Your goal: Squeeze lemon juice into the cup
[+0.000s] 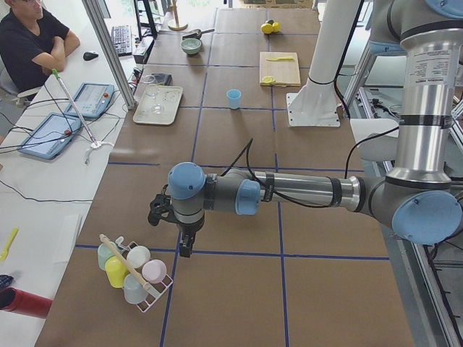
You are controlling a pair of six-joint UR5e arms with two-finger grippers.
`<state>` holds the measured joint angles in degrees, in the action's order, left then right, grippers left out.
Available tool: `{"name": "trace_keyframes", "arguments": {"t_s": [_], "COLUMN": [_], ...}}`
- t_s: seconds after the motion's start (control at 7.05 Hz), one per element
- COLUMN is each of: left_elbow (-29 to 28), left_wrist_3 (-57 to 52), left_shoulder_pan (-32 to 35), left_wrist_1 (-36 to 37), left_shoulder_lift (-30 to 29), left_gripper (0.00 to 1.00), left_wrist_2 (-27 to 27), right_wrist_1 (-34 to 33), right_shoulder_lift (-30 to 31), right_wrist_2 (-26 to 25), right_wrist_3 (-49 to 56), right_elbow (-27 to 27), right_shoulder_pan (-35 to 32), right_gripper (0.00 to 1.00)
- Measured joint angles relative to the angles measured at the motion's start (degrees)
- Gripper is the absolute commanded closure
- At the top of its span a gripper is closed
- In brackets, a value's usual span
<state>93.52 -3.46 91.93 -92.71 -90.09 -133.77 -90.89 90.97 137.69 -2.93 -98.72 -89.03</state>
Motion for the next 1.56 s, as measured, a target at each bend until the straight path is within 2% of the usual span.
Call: {"name": "trace_keyframes", "arguments": {"t_s": [0.85, 1.56], "left_elbow": [0.54, 0.48], "left_wrist_3": [-0.08, 0.00], "left_shoulder_pan": [0.00, 0.00], "left_wrist_1": [-0.45, -1.85], "left_shoulder_lift": [0.00, 0.00], "left_gripper": [0.00, 0.00], "left_wrist_2": [0.00, 0.00], "right_wrist_1": [0.93, 1.97], "right_shoulder_lift": [-1.77, -2.61], "right_wrist_2": [-1.03, -0.71], "right_wrist_3": [-1.60, -6.88], "right_elbow": [0.08, 0.69], "right_shoulder_pan": [0.15, 0.18], "right_gripper": [0.00, 0.00]}}
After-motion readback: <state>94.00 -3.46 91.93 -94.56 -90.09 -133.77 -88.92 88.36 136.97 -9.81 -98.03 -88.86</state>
